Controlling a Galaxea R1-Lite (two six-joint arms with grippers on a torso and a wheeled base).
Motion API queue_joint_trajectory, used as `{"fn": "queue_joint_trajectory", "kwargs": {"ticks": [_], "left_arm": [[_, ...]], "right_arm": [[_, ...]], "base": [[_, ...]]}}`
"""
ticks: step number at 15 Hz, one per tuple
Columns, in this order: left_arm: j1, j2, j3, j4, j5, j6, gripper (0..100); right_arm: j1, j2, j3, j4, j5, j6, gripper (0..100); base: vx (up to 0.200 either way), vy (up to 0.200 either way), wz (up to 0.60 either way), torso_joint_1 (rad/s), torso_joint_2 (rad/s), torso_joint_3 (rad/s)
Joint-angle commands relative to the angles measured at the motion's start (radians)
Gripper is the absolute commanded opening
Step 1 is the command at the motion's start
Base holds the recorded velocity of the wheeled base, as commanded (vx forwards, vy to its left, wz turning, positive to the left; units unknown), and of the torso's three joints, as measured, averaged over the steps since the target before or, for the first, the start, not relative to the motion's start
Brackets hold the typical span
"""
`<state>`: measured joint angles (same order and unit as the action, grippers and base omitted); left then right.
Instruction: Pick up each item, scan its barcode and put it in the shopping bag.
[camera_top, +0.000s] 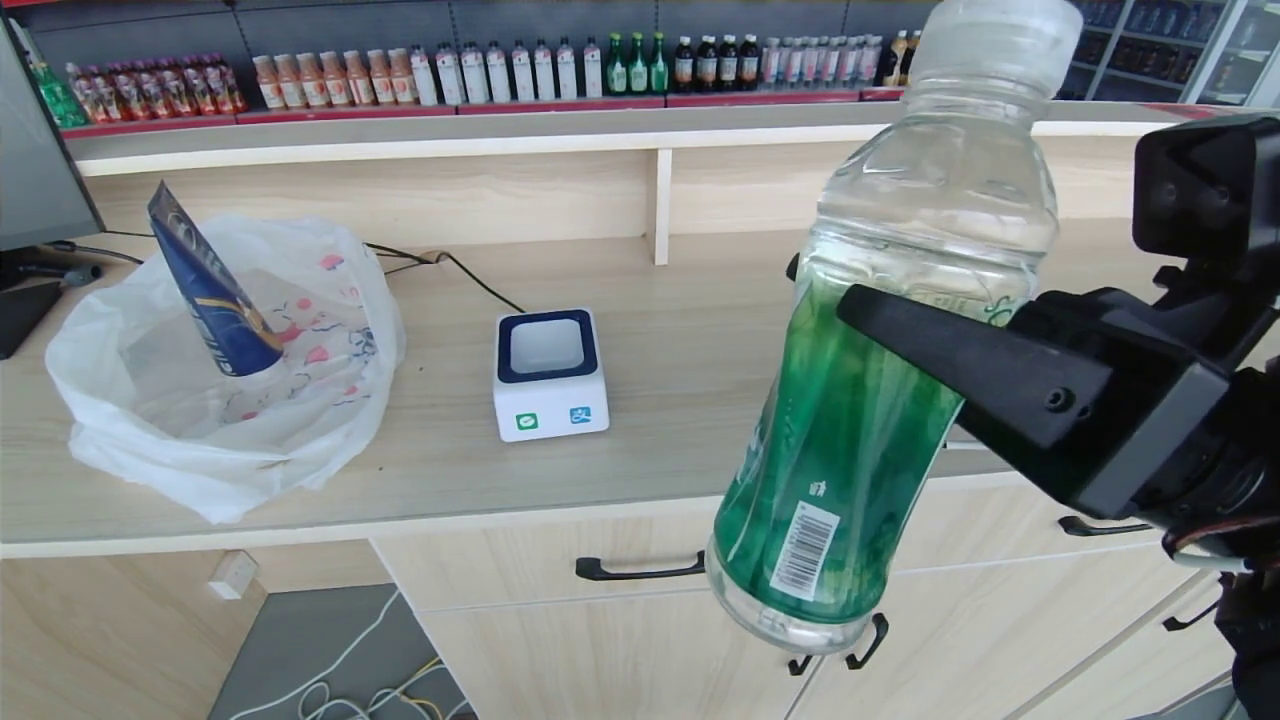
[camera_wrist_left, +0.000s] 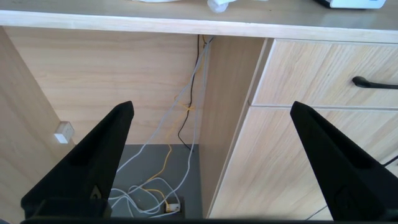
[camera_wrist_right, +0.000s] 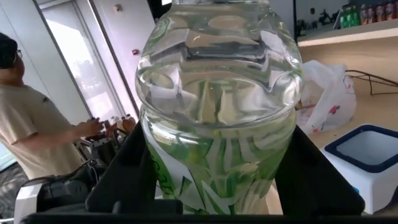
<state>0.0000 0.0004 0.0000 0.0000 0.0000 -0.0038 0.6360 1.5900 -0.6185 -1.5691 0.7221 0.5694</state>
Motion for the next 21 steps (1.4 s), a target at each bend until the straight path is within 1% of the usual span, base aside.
{"fn": "queue_joint_trajectory", "kwargs": {"ticks": [1,2,4,6,7,9,11,12,13,15,16,17,20,21], "left_arm": [[-0.002,0.0,0.0,0.0,0.0,-0.001,100],[0.0,0.0,0.0,0.0,0.0,-0.001,100],[0.0,0.0,0.0,0.0,0.0,-0.001,100],[0.0,0.0,0.0,0.0,0.0,-0.001,100],[-0.002,0.0,0.0,0.0,0.0,0.002,100],[-0.002,0.0,0.0,0.0,0.0,0.002,100],[-0.002,0.0,0.0,0.0,0.0,0.002,100],[-0.002,0.0,0.0,0.0,0.0,0.002,100],[-0.002,0.0,0.0,0.0,0.0,0.002,100],[-0.002,0.0,0.0,0.0,0.0,0.002,100],[-0.002,0.0,0.0,0.0,0.0,0.002,100],[-0.002,0.0,0.0,0.0,0.0,0.002,100],[-0.002,0.0,0.0,0.0,0.0,0.001,100],[-0.002,0.0,0.0,0.0,0.0,0.001,100]], "right_arm": [[-0.002,-0.081,0.06,-0.002,-0.006,-0.02,0],[-0.004,-0.094,0.074,-0.002,-0.015,-0.083,0],[-0.007,-0.108,0.083,-0.002,-0.032,-0.144,0],[-0.048,-0.105,0.094,-0.002,-0.056,-0.223,0],[-0.065,-0.116,0.095,0.012,-0.09,-0.275,0],[-0.068,-0.162,0.094,0.09,-0.173,-0.327,0],[-0.068,-0.191,0.098,0.184,-0.277,-0.421,0],[-0.068,-0.18,0.103,0.21,-0.331,-0.485,0],[-0.068,-0.163,0.118,0.238,-0.423,-0.56,0],[-0.068,-0.153,0.122,0.247,-0.615,-0.591,0],[-0.065,-0.154,0.128,0.247,-0.673,-0.603,0],[-0.065,-0.162,0.148,0.247,-0.702,-0.608,0],[-0.064,-0.165,0.171,0.247,-0.724,-0.612,0],[-0.064,-0.156,0.172,0.247,-0.77,-0.611,0]], "base": [[0.0,0.0,0.0,0.0,0.0,0.0],[0.0,0.0,0.0,0.0,0.0,0.0],[0.0,0.0,0.0,0.0,0.0,0.0],[0.0,0.0,0.0,0.0,0.0,0.0],[0.0,0.0,0.0,0.0,0.0,0.0],[0.0,0.0,0.0,0.0,0.0,0.0],[0.0,0.0,0.0,0.0,0.0,0.0],[0.0,0.0,0.0,0.0,0.0,0.0],[0.0,0.0,0.0,0.0,0.0,0.0],[0.0,0.0,0.0,0.0,0.0,0.0],[0.0,0.0,0.0,0.0,0.0,0.0],[0.0,0.0,0.0,0.0,0.0,0.0],[0.0,0.0,0.0,0.0,0.0,0.0],[0.0,0.0,0.0,0.0,0.0,0.0]]}}
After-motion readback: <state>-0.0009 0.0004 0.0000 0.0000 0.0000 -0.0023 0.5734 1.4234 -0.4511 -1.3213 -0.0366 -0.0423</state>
